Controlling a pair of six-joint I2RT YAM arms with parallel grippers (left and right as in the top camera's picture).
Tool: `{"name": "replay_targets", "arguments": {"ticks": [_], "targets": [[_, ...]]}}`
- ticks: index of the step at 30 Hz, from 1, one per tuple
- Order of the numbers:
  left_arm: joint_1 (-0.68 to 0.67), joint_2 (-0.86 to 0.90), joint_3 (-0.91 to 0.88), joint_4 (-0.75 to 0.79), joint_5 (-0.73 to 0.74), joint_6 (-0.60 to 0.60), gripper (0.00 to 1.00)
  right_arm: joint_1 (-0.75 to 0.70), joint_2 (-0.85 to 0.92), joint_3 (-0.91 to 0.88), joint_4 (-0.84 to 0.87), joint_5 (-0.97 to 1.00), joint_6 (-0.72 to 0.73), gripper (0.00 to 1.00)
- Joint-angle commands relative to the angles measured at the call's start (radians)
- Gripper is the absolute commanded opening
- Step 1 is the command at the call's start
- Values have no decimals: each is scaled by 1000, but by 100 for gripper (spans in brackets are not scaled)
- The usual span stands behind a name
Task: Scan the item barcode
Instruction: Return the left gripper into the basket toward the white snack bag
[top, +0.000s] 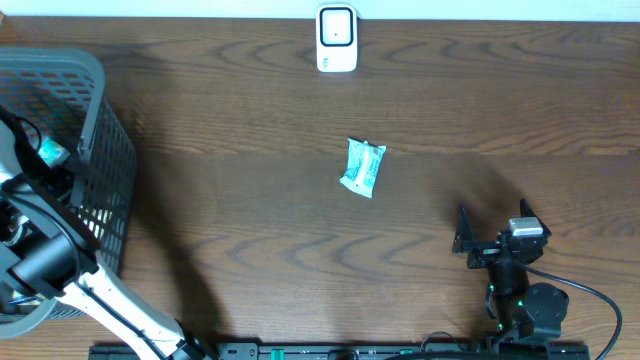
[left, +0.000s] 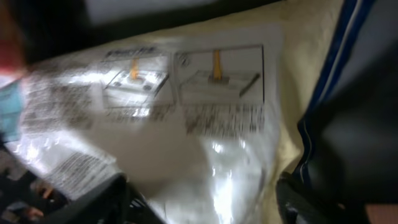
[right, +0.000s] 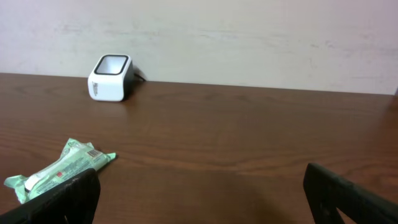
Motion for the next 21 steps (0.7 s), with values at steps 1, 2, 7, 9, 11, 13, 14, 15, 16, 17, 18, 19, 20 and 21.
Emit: {"name": "replay_targets", "arguments": {"ticks": [1,2,7,9,11,13,14,15,16,17,18,19,20,21], "targets": [[2,21,-3,10,-13,10,84,-5,-6,-1,-5,3,14,99],[2,24,-3,16,-13,10,86,-5,-6,-1,-5,3,14,99],[2,24,-3,23,-13,10,87,-5,-6,-1,-5,3,14,99],[2,24,-3,21,-13,10,87,-5,-6,-1,-5,3,14,99],[2,24,-3,18,-13,10,87,-5,-6,-1,-5,3,14,99],[2,24,-3,19,-13,10,85,-5,-6,-1,-5,3,14,99],[2,24,-3,19,-13,10,77,-5,-6,-1,-5,3,14,99],[2,24,-3,19,-13,10,74,-5,-6,-1,-5,3,14,99],[2,24,-3,21,-13,10,74,-5,-6,-1,-5,3,14,99],[2,24,-3,23,-13,10,65,-5,-6,-1,-5,3,14,99],[2,24,-3,23,-13,10,53,-5,-6,-1,-5,3,14,99],[2,24,-3,23,-13,10,36,-5,-6,-1,-5,3,14,99],[2,24,-3,23,-12,10,25,-5,-6,-1,-5,3,14,99],[2,24,-3,23,-12,10,11,-5,-6,-1,-5,3,14,99]]}}
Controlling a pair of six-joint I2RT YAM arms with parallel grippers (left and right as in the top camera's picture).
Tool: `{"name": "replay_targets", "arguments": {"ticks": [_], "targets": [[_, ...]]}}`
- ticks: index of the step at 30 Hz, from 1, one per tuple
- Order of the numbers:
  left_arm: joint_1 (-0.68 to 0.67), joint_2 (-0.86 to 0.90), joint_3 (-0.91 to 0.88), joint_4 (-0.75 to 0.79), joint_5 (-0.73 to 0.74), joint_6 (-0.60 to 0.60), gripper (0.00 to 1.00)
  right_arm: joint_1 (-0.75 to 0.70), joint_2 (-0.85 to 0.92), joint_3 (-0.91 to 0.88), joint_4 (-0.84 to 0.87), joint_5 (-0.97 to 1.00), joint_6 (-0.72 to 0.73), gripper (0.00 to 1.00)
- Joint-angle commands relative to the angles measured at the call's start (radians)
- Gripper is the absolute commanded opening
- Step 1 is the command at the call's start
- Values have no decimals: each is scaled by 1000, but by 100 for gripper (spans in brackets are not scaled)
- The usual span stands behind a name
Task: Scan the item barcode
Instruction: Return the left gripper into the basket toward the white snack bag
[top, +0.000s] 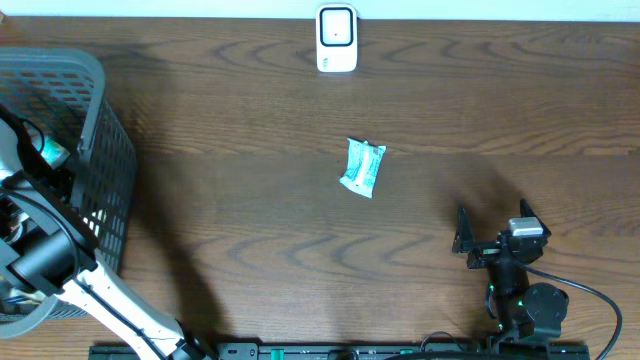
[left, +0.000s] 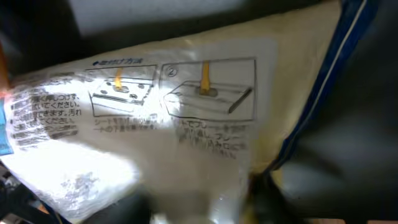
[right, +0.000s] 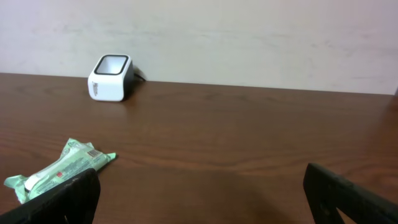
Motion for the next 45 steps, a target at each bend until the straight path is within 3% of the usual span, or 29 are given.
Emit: {"name": "replay_targets", "arguments": {"ticks": [1,11,18,27,34,40,45], "targets": [[2,11,-3,1,-10,4,7,-5,-6,-1,-5,3,14,99],[3,-79,97,-33,116,1,7,-5,-6,-1,-5,3,14,99],[3,-343,156,85,211,0,7,-5,-6,-1,-5,3,14,99],[3,-666,155,257,206,-7,7,-5,-6,-1,-5,3,14,99],[2,-757,155,334,225,-33,7,-5,-6,-1,-5,3,14,99],[2,-841,155,431,401,-33,8,-5,-6,-1,-5,3,14,99],[3,-858,155,387,336,-32,10,-5,-6,-1,-5,3,14,99]]}}
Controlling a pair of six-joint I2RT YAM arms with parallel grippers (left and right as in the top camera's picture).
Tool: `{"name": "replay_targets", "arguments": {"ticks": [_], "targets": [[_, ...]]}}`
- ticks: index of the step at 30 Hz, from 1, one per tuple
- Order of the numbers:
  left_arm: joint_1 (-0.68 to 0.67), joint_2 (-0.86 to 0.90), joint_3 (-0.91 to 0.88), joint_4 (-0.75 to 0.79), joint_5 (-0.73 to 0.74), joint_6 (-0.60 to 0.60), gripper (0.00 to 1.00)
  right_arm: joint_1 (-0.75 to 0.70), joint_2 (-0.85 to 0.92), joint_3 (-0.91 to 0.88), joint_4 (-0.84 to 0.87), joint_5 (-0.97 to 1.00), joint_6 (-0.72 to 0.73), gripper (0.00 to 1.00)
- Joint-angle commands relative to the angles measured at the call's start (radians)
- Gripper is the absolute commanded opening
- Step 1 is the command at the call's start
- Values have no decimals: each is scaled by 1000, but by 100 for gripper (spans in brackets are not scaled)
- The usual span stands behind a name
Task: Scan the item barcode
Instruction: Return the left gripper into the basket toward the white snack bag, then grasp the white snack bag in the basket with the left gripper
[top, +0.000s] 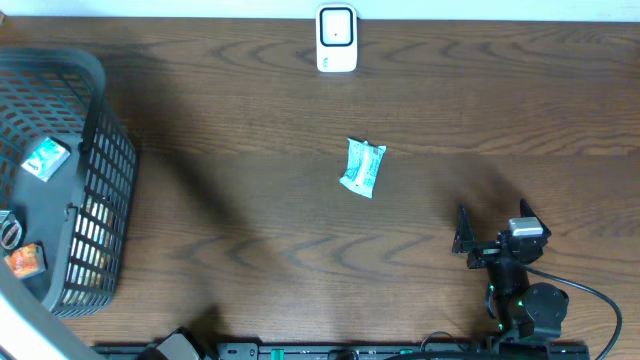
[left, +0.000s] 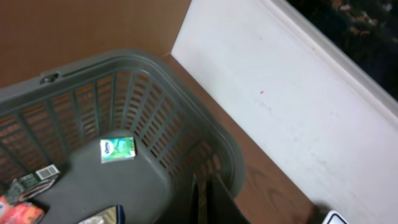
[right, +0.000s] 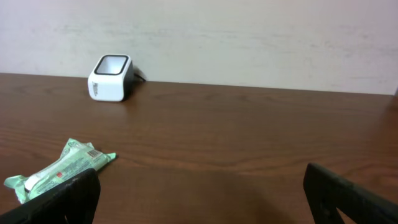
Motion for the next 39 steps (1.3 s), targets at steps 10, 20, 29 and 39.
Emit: {"name": "replay_targets", "arguments": {"ticks": [10,20,29,39], "targets": [[34,176,5,-253,-321,-11,99,-5,-6,-1,-4,3,14,99],[99,463,4,-431,-286,-5,99,-5,-6,-1,-4,3,14,99],[97,662,-5,-609,-286,158,99,-5,-6,-1,-4,3,14,99],[94,855,-7,-631,-261,167,99,-5,-6,-1,-4,3,14,99]]}}
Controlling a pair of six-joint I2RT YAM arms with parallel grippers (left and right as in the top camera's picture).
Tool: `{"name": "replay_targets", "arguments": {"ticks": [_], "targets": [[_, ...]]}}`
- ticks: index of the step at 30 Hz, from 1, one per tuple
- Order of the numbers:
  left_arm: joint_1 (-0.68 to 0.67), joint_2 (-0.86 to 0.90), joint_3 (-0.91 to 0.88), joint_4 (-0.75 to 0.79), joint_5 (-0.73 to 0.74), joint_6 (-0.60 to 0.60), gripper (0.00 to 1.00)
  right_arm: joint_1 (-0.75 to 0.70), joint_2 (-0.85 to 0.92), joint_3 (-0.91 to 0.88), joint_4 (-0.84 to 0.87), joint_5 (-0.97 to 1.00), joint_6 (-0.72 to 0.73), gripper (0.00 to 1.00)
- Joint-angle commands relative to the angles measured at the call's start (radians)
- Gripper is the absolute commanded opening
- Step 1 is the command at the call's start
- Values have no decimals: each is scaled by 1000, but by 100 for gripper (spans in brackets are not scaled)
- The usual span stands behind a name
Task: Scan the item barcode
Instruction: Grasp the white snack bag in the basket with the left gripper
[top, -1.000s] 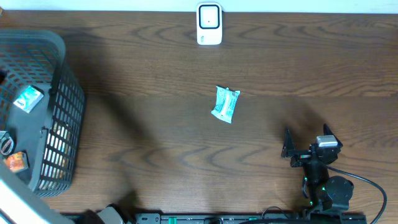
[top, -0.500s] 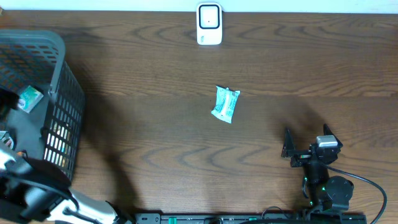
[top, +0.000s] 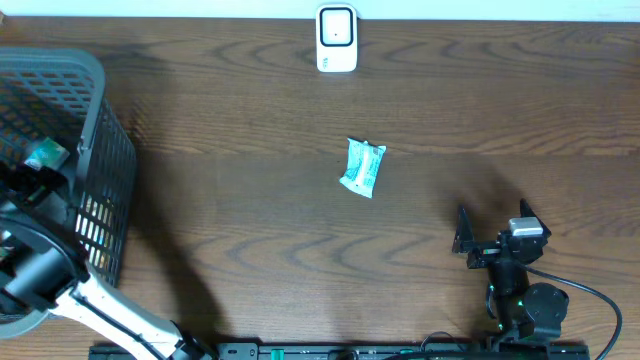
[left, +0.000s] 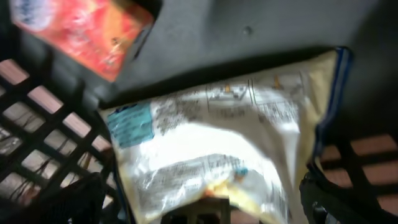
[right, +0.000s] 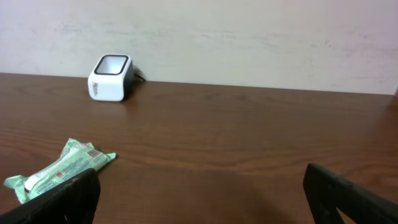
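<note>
In the left wrist view my left gripper (left: 199, 200) is open, low inside the grey basket (top: 95, 130), its fingers (left: 59, 200) on either side of a pale yellow plastic packet (left: 217, 140) with printed text and a blue edge. A red-orange packet (left: 81, 28) lies beyond it. The white scanner (top: 337, 38) stands at the table's far edge. A green packet (top: 362, 167) lies mid-table, its barcode end showing in the right wrist view (right: 59, 168). My right gripper (top: 490, 238) rests open at the front right, empty.
The basket takes up the table's left end, with a small green and white box (top: 45, 155) inside near its far wall. My left arm (top: 45, 265) reaches over the basket's near side. Brown wooden table (top: 250, 230) lies between basket, packet and scanner.
My left gripper was shut and empty, raised high above the basket. Now it is down inside the basket again, open over the pale yellow packet. The right arm and green packet have not moved.
My left gripper was open close over the pale yellow packet in the basket, then its fingers stood narrower on it. After that it was high above the basket, shut with nothing in it, the packet left below. Now it is open over that packet again.
</note>
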Motion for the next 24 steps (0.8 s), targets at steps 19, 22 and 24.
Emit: {"name": "replay_targets", "arguments": {"ticks": [19,22,24], "targets": [[-5,83,-3,-26,167,57,100,-5,-6,-1,-5,3,14,99],[-5,45,-2,-24,167,35,100,-5,-6,-1,-5,3,14,99],[-6,0,-2,-18,167,27,100,-5,-6,-1,-5,3,14,99]]}}
